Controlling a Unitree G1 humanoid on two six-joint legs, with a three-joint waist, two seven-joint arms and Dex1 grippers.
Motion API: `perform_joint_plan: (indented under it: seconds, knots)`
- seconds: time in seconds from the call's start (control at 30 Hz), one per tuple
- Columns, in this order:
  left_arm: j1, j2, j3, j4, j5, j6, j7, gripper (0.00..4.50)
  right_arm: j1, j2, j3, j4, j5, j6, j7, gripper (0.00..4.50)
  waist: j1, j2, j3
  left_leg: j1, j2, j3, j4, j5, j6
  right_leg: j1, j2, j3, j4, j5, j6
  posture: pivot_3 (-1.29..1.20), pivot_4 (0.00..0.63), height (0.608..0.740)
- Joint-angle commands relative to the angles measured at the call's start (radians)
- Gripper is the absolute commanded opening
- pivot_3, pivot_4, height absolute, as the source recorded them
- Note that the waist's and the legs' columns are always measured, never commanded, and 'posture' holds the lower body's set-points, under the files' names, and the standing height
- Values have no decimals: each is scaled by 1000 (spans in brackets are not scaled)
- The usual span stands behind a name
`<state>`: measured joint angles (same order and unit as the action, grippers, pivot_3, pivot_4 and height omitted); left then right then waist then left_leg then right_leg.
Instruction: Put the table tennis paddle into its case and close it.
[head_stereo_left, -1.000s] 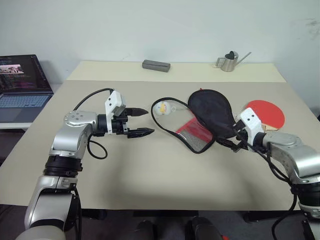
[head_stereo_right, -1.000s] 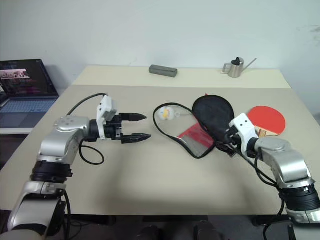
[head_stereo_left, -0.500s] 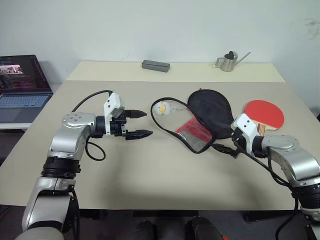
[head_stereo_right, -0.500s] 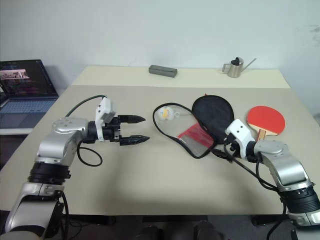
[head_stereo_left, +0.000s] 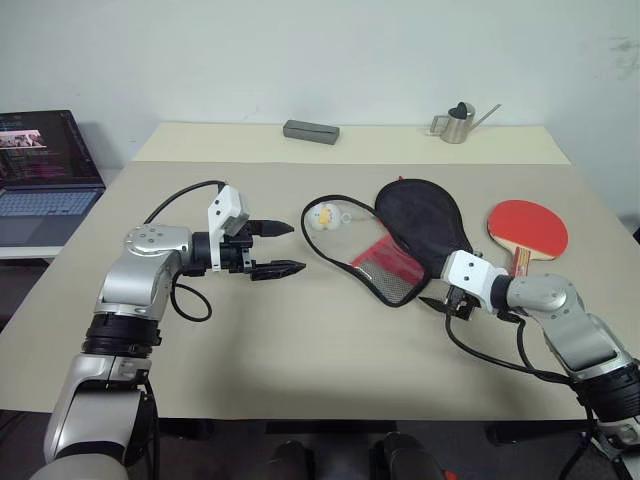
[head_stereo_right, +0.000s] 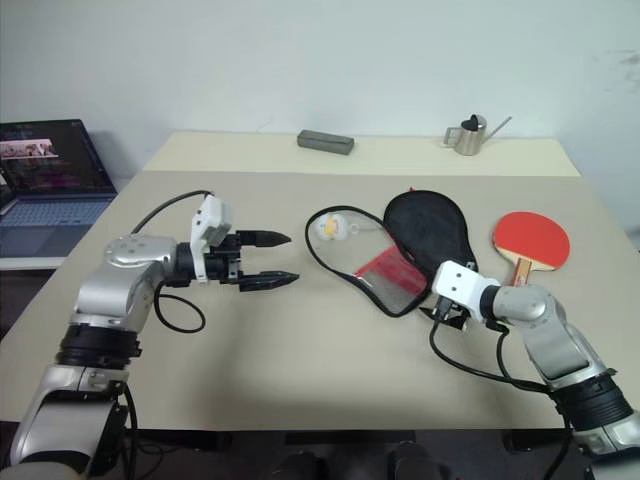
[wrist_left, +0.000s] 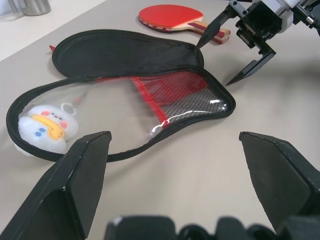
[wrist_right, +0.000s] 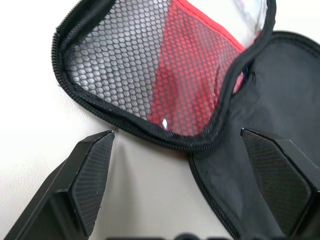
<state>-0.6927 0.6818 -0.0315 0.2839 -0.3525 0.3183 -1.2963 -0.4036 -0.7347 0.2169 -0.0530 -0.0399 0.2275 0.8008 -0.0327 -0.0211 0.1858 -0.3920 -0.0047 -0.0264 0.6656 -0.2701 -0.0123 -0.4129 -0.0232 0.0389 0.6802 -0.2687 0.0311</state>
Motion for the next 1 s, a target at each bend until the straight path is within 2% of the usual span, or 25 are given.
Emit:
perform_joint_plan:
  seconds: [0.03,0.37,0.47,0.63,0.73,0.83,1.0]
  knots:
    - [-14,11,26,-21,-8,-15,1,4500,-37,35,-1,-22,-10,-13,-10,4436,0,0,0,0,0,0,0,0,0,0,0,0,0,0,0,0,150,740]
    - [-12,9,25,-21,-7,-16,3,4500,-119,142,62,1,-63,-8,3,4436,1,0,0,0,0,0,1,0,0,0,0,0,0,0,0,0,150,740]
    - [-9,9,27,-26,-9,-14,6,4500,-116,129,34,2,-42,-17,20,4436,1,0,0,0,0,0,1,0,0,0,0,0,0,0,0,0,150,740]
    - [-2,14,29,-35,-11,-10,7,4500,-87,111,-61,-81,126,33,119,4436,1,0,0,0,0,-1,1,0,0,0,0,-1,0,0,0,0,150,740]
    - [-1,14,28,-37,-13,-9,5,4500,-65,80,-81,-96,165,37,165,4436,2,0,0,0,0,-1,1,0,0,0,0,0,0,0,0,0,150,740]
    - [-5,11,22,-32,-12,-13,-1,4500,-35,21,-71,-83,151,-20,217,4436,2,0,0,0,0,-1,1,0,0,0,0,-1,0,0,0,0,150,740]
    - [-21,2,16,-18,-7,-18,-4,4500,-43,-23,-24,21,22,-205,183,4436,0,0,0,0,0,0,1,0,0,0,0,-1,1,0,0,0,150,740]
